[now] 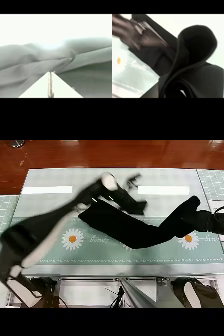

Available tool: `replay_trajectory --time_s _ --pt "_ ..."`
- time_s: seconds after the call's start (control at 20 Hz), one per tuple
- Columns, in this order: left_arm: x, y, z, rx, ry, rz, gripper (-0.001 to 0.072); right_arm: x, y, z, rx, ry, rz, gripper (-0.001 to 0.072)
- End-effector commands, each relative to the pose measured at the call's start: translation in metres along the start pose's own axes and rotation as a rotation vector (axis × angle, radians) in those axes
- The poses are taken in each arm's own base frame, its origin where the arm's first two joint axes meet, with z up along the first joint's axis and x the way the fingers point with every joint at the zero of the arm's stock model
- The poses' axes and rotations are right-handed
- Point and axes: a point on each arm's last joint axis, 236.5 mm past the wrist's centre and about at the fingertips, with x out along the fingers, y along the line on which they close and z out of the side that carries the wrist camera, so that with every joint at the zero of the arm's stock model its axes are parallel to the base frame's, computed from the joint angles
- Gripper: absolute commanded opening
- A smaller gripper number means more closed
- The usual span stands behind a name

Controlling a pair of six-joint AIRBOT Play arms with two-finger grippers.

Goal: Fold the shirts.

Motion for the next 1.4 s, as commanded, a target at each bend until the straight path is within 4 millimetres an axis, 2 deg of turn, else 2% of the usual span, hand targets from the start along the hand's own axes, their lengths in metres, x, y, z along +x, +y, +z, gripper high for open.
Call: replay_trajectory --time_s 0.0,0.1,0.2,0.3,0.4,0.45,0.55,0.65,0.75,0.9,1.1,1.15,1.2,1.25,1.35 --pt "-0.139 0.05 0.029 -0.039 -0.151 0.112 0.002 0.004 0.02 0.016 0.008 -0.017 0.11 0.0031" --pt "-0.226 0.057 0.029 -0.027 -0.3 0.186 0.0021 0.015 0.03 0.027 -0.013 0.018 0.153 0.0031" --pt "-0.299 0.043 0.012 0.031 -0.452 0.239 0.0021 0.042 0.053 0.034 -0.077 0.079 0.2 0.0031" --pt "-0.347 0.025 -0.022 0.079 -0.569 0.296 0.0021 0.083 0.083 0.035 -0.137 0.16 0.237 0.0031" --pt "-0.364 0.009 -0.065 0.121 -0.634 0.338 0.002 0.13 0.111 0.029 -0.203 0.248 0.255 0.0031" --pt "-0.362 0.003 -0.087 0.13 -0.649 0.348 0.0021 0.155 0.125 0.024 -0.231 0.294 0.268 0.0031" --pt "-0.343 -0.001 -0.128 0.124 -0.66 0.342 0.0021 0.202 0.148 0.013 -0.257 0.371 0.29 0.0031" --pt "-0.317 0.009 -0.164 0.078 -0.667 0.328 0.002 0.245 0.162 0.009 -0.275 0.408 0.298 0.0031" --pt "-0.294 0.025 -0.192 0.044 -0.648 0.332 0.0021 0.282 0.161 0.006 -0.295 0.431 0.263 0.0031" --pt "-0.27 0.041 -0.216 -0.068 -0.636 0.298 0.002 0.315 0.153 0.009 -0.269 0.448 0.227 0.0031" --pt "-0.259 0.048 -0.225 -0.105 -0.604 0.287 0.002 0.331 0.152 0.017 -0.253 0.423 0.218 0.0031" --pt "-0.259 0.049 -0.225 -0.108 -0.607 0.288 0.0021 0.333 0.152 0.017 -0.242 0.421 0.218 0.0096" --pt "-0.26 0.051 -0.222 -0.111 -0.617 0.289 0.0021 0.335 0.151 0.017 -0.229 0.423 0.216 0.0406" --pt "-0.261 0.052 -0.219 -0.112 -0.632 0.291 0.0021 0.333 0.151 0.015 -0.231 0.431 0.217 0.0632" --pt "-0.267 0.055 -0.21 -0.112 -0.676 0.296 0.0021 0.316 0.144 0.019 -0.234 0.459 0.216 0.063"
